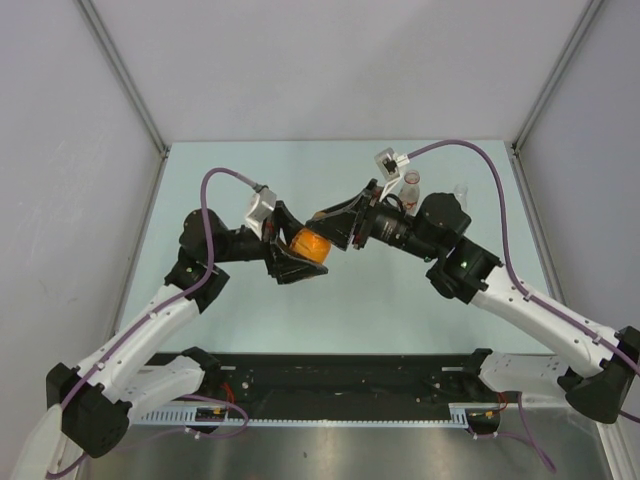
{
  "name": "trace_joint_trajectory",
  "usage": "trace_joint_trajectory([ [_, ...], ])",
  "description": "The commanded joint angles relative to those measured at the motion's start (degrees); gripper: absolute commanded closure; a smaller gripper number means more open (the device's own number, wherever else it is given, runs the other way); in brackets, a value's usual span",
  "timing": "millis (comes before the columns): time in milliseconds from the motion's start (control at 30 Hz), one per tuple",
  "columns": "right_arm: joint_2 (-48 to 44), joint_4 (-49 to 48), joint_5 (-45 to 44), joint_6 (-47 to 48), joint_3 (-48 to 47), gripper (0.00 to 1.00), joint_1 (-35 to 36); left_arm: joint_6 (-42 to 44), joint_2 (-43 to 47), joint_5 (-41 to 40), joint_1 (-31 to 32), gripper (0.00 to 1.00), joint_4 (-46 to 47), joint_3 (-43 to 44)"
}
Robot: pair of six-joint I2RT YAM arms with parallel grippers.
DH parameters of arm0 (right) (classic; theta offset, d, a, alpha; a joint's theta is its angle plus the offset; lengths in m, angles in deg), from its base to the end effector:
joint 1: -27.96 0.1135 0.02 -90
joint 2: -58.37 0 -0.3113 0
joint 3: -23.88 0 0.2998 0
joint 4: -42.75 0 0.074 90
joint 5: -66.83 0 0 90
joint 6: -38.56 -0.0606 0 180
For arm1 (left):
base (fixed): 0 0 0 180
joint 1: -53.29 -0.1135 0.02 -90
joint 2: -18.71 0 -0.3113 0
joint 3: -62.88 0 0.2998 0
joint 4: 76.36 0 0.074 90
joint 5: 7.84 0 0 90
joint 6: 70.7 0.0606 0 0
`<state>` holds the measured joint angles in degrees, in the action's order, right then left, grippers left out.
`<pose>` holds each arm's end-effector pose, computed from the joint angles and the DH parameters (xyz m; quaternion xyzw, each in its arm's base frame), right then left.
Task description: Unscrew the bottle caps
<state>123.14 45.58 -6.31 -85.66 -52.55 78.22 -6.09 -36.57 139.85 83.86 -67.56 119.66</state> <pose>0.1855 0.2507 0.4760 -0.2000 0.6217 0.5756 0.4921 0.1867 -0.1698 0.3962 0.3954 0.5440 -0.5885 0.4488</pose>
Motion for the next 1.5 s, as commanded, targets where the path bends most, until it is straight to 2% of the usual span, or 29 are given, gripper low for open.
trace_joint_trajectory([
  [0, -1.4, -0.5, -2.0, 2.6, -0.5, 1.0, 2.4, 1.0, -0.5, 0.7, 0.4, 0.5, 1.9, 2.4],
  [100, -1.3, -0.1, -2.2, 3.1, -0.5, 1.0, 2.6, 1.0, -0.5, 0.7, 0.5, 0.51, 1.9, 2.6],
  [133, -1.4, 0.1, -2.9, 2.9, -0.5, 0.97, 2.6, 1.2, -0.5, 0.7, 0.4, 0.52, 1.6, 2.5],
  [200, -2.4, 1.4, -4.1, 3.1, -0.5, 0.71, 2.6, 2.2, -0.1, -0.3, 0.4, 0.53, 0.8, 2.3],
  [233, -2.9, 1.9, -5.5, 3.1, -0.5, 0.53, 2.5, 2.7, 0.1, -0.9, 0.4, 0.55, -0.5, 2.4],
  [333, -5.4, 4.0, -9.4, 3.4, -0.5, 0.33, 2.4, 6.4, 0.6, -3.8, 0.5, 0.6, -3.7, 2.7],
  [400, -7.8, 4.9, -12.0, 3.2, -0.6, 0.28, 2.5, 8.4, 0.5, -6.3, 0.7, 0.66, -5.9, 3.0],
  [500, -10.1, 7.1, -16.9, 2.5, -0.9, 0.25, 2.6, 13.5, 0.1, -12.9, 2.6, 0.89, -11.3, 4.3],
  [533, -10.4, 8.4, -19.6, 1.8, -1.3, 0.25, 2.5, 16.7, 0.0, -17.0, 3.4, 1.0, -14.3, 5.2],
  [633, -10.3, 12.4, -21.4, 0.6, -2.8, 0.25, 2.6, 21.8, -0.1, -22.4, 6.3, 1.0, -17.9, 5.9],
  [767, -8.8, 17.6, -25.1, -2.4, -4.3, 0.27, 3.1, 26.8, 0.5, -35.9, 10.9, 1.0, -19.8, 5.2],
  [900, -7.5, 23.1, -33.3, -4.6, -6.0, 0.27, 5.3, 27.8, 1.7, -46.4, 14.9, 1.0, -17.6, 3.5],
  [1000, -6.7, 24.5, -35.9, -5.2, -6.5, 0.28, 6.4, 28.3, 2.1, -51.6, 16.7, 1.0, -16.0, 2.2],
  [1467, -3.6, 21.1, -38.9, -4.5, -6.7, 0.32, 8.9, 30.1, 1.1, -56.9, 20.8, 1.0, -15.5, 2.8],
])
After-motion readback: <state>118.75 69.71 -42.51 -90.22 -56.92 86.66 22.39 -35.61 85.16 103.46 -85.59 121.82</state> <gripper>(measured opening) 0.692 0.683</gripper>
